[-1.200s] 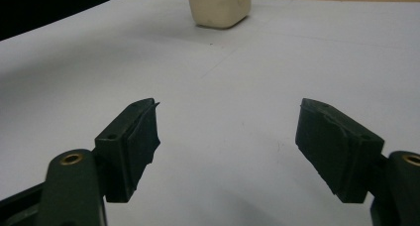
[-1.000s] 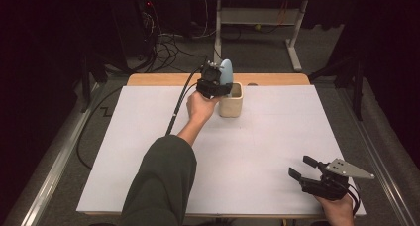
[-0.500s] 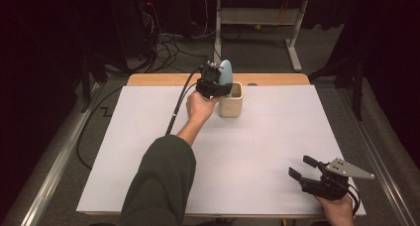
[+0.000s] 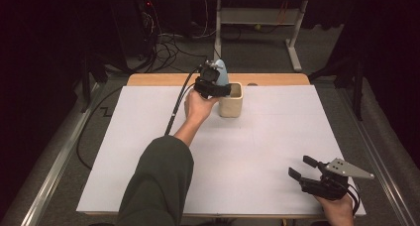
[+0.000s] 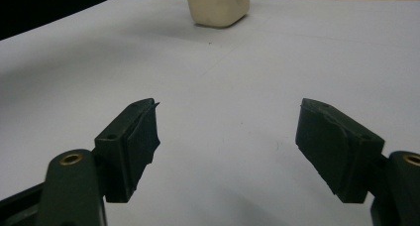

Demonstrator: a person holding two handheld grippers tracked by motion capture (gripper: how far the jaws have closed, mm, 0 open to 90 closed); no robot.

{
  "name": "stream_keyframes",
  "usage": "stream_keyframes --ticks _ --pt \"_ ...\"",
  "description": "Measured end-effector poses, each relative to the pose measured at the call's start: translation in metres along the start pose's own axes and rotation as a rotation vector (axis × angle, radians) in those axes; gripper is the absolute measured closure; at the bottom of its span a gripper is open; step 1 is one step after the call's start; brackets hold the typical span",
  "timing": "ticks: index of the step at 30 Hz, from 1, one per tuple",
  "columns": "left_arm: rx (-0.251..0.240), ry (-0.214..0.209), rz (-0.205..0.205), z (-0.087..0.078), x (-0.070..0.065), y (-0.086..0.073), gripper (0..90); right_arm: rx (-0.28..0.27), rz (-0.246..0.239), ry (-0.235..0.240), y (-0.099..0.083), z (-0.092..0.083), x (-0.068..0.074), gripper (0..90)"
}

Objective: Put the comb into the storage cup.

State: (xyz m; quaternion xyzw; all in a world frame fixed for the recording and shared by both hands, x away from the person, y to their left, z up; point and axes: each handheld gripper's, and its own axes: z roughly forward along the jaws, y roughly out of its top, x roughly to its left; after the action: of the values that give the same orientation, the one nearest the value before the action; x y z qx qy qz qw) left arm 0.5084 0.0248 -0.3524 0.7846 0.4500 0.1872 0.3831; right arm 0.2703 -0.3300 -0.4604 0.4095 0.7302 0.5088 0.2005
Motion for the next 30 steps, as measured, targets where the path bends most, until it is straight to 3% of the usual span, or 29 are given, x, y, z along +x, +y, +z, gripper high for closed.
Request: stream_keyframes --ticks 11,26,30 --pt "0.014 0.055 0.014 -0.002 0.004 -0.003 29.9 -0.001 -0.001 0.001 0.0 0.0 0.0 24.9" --pt "-0.01 0.018 -0.016 -0.011 0.015 -0.011 29.3 0.0 -0.005 0.0 0.0 0.001 -0.001 24.9" --pt "-0.005 0.026 0.0 -0.013 0.015 -0.011 29.4 0.001 -0.003 0.0 0.0 0.001 0.0 24.9"
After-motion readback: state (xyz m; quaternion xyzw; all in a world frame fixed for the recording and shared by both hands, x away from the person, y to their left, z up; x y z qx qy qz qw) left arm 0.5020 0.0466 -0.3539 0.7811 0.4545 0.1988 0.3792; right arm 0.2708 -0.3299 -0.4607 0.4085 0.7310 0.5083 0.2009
